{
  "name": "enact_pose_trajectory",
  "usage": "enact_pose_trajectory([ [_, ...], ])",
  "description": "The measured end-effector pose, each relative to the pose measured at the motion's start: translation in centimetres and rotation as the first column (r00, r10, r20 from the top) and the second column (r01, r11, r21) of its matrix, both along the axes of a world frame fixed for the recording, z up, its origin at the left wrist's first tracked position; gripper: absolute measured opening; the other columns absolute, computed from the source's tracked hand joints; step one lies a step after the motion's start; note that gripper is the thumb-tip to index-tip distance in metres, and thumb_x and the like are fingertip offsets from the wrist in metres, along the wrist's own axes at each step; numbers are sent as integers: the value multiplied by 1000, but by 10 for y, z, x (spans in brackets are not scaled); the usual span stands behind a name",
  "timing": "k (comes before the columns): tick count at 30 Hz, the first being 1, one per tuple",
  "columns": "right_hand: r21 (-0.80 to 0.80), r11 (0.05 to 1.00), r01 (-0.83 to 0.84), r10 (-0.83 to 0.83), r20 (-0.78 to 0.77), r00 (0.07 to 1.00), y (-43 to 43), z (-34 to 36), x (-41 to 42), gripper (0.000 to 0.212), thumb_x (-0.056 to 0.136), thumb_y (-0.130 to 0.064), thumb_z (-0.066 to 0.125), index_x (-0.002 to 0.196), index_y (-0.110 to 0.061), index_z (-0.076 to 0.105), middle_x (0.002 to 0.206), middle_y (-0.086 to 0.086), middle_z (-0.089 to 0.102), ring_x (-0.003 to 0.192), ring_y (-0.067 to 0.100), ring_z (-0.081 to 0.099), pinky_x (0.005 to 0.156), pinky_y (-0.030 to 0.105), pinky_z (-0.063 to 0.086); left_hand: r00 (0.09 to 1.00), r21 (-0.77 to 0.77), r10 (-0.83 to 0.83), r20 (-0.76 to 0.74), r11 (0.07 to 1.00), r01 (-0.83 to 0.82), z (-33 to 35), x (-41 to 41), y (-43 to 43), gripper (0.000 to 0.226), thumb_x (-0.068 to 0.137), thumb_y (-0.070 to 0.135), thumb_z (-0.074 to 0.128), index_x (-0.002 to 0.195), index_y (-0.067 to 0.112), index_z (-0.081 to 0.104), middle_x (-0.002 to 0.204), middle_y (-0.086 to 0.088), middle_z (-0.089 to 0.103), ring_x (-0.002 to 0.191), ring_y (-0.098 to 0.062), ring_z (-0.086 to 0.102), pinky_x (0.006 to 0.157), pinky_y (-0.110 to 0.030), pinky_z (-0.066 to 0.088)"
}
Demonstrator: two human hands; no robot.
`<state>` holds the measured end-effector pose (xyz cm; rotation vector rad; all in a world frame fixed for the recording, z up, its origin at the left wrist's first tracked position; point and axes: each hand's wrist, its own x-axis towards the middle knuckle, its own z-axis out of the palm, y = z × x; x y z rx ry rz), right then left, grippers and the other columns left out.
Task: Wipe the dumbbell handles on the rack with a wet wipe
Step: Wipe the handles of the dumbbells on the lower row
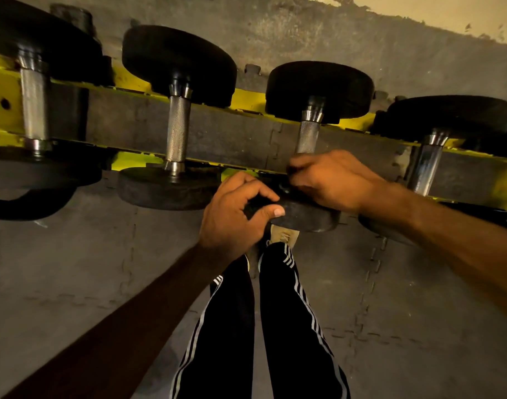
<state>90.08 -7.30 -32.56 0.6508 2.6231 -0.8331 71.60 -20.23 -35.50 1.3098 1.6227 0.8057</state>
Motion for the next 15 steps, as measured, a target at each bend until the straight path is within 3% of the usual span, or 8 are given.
enact_pose_trajectory([
  [1,66,996,-68,62,83,995,2,0,-15,23,95,-27,46,105,-19,66,112,2,60,83,21,59,51,20,21,1000,5,2,-3,1000,-2,1,1,0,20,77,38,76,91,24,73,97,5,60,96,-24,63,79,-47,54],
  [3,129,976,-177,137,269,953,6,-2,-44,22,98,-25,45,110,-17,62,111,4,63,91,24,61,61,24,34,1000,3,-4,-12,1000,4,2,1,2,20,77,37,76,91,24,73,97,5,60,96,-23,63,79,-46,54],
  [5,103,956,-274,209,416,885,10,-5,-71,21,98,-24,49,109,-17,65,95,4,64,90,25,61,70,30,39,1000,-11,-12,-23,1000,12,3,1,2,20,76,38,76,91,25,72,97,6,61,96,-21,63,79,-46,54],
  [7,28,959,-281,226,518,825,16,-8,-84,9,94,-23,58,98,-18,64,75,-2,51,74,20,53,67,30,40,1000,-31,-12,-26,999,11,5,1,2,20,76,39,75,90,25,72,98,7,60,97,-19,62,79,-45,54],
  [8,-3,968,-250,214,528,822,20,-8,-83,2,91,-22,61,91,-20,61,70,-4,45,68,17,48,65,29,40,1000,-37,-16,-23,999,15,6,1,2,21,76,39,74,91,25,73,98,7,60,97,-18,62,79,-45,54],
  [11,-15,982,-188,178,414,893,27,1,-62,23,87,-20,63,74,-24,44,72,-5,44,63,14,44,53,23,30,1000,-22,-19,-22,1000,18,6,1,1,22,77,39,74,91,22,73,97,5,60,96,-19,62,78,-45,54],
  [14,87,988,-128,102,255,961,19,12,-23,4,87,-21,62,87,-24,59,98,0,55,82,21,56,48,23,18,1000,-3,16,-7,1000,-16,4,2,0,20,77,35,76,90,21,73,96,3,60,94,-21,63,77,-46,54],
  [15,116,988,-97,69,224,972,14,11,-9,8,90,-24,61,97,-24,64,107,0,57,88,22,59,51,22,20,1000,1,23,-4,1000,-23,4,3,0,19,77,35,76,90,21,73,96,3,61,94,-21,63,77,-46,54],
])
